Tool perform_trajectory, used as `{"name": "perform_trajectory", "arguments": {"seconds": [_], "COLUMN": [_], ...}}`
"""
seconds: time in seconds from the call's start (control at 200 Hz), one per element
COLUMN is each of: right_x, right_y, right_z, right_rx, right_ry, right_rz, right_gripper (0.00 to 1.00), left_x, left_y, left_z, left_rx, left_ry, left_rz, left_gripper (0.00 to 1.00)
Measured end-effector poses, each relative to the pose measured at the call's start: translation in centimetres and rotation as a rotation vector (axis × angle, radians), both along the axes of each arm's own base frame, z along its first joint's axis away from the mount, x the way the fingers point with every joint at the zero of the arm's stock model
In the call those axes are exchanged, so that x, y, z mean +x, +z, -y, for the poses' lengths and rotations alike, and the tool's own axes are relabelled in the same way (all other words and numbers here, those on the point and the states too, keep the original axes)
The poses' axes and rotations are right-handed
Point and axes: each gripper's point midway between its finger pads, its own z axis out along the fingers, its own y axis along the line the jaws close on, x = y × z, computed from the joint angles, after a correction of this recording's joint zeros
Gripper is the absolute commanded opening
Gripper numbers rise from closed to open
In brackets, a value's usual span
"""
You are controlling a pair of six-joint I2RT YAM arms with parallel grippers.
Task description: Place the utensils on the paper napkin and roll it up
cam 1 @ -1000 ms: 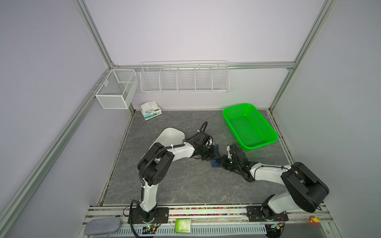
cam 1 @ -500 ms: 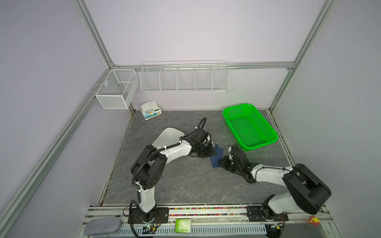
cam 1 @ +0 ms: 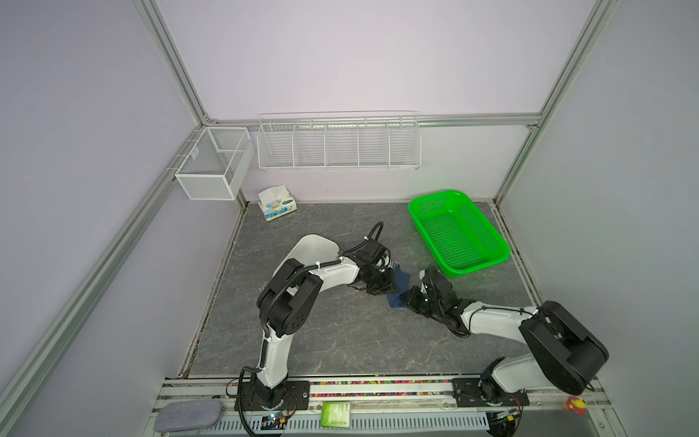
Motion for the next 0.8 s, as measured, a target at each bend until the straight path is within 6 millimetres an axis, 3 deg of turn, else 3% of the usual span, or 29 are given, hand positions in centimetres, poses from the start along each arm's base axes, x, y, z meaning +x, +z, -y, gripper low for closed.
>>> {"name": "perform_trajectory", "arguments": {"seconds": [0.325, 0.8], "right_x": [0.4, 2.2], "right_y": [0.0, 1.3], "right_z": [0.6, 0.9], "right_rx": [-0.022, -0.011], "right_ry": [-0.013, -0.029], "right_rz": [-0.017, 0.011], "right_gripper": [0.32, 0.32], "left_x": [-0.1, 0.2], "left_y": [0.0, 0.3], "left_z": [0.2, 0.6], "left_rx": [-0.014, -0.033], "left_ry": [0.005, 0.015], "left_rz": [-0.018, -0.014], "left_gripper": [0.15, 0.14]}}
